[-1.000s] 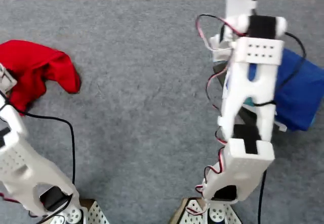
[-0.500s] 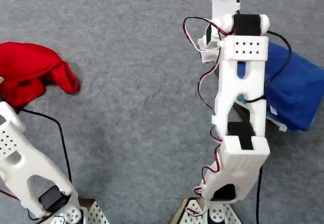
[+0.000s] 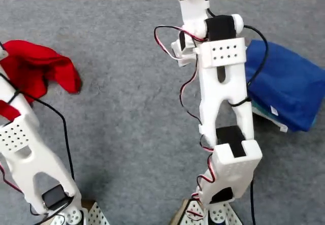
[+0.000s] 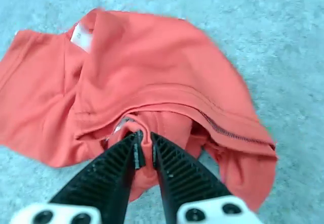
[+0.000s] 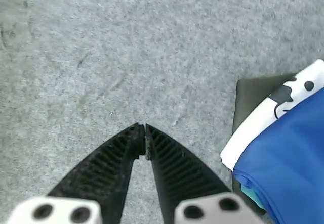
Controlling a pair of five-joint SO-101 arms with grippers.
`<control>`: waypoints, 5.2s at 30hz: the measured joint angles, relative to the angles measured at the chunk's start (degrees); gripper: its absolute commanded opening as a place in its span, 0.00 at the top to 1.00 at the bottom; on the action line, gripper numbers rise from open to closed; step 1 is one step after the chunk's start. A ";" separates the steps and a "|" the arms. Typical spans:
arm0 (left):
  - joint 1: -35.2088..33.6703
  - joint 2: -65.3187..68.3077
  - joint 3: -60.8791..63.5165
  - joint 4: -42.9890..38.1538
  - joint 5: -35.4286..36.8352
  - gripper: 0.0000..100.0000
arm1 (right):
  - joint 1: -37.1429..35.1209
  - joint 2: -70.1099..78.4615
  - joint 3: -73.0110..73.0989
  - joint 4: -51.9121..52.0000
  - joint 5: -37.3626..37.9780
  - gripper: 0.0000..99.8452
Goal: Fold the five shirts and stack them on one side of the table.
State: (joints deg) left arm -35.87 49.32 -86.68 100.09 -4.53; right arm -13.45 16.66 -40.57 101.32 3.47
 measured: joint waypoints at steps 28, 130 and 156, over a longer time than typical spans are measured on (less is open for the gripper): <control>39.03 -64.09 77.36 0.09 -2.64 0.97 | 5.45 0.00 0.00 0.00 6.33 0.95; -23.56 -32.79 75.60 -0.26 -7.47 0.83 | -18.55 19.87 -36.92 -4.57 35.16 0.74; 3.78 -32.79 67.52 0.00 13.10 0.71 | -31.56 24.35 -12.13 -4.92 -29.98 0.74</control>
State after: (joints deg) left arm -32.09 16.53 -19.16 100.09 8.57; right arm -45.01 41.01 -52.70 96.40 -26.51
